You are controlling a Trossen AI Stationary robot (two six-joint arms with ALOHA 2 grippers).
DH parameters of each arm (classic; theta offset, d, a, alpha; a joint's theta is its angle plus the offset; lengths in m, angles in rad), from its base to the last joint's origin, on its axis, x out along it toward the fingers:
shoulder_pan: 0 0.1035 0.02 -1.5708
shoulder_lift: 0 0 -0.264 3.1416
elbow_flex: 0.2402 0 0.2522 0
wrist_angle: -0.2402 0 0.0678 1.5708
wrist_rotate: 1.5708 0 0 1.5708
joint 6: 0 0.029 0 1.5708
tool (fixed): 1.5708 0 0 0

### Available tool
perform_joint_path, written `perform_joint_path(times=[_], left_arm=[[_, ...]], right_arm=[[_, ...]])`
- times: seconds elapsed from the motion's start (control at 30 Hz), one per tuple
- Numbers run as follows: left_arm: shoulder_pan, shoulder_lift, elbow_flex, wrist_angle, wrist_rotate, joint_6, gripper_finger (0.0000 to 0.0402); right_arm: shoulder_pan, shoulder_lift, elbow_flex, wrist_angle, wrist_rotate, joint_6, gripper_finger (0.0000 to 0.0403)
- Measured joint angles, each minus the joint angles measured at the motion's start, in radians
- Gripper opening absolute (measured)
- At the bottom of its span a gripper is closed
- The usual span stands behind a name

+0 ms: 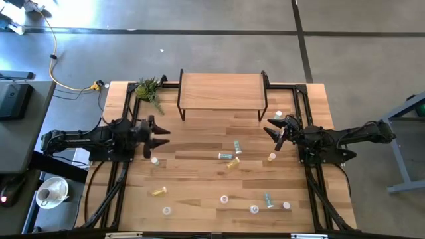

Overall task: Pick and place medicine bottles onto shelf by color
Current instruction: Put the bottom green pill bottle on the shelf

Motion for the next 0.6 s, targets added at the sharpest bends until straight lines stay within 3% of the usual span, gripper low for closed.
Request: perform_joint_path(times=[0.13,0.6], left_arm=[[0.0,0.01,0.0,-0.058,-0.064,-0.004,0.0184],[0.0,0.09,0.03,-0.061,-0.065,-0.019,0.0222]], right_arm=[[0.0,0.0,0.0,0.0,0.0,0.0,0.0222],[0.0,0.0,0.0,0.0,0.0,0.0,0.0222]])
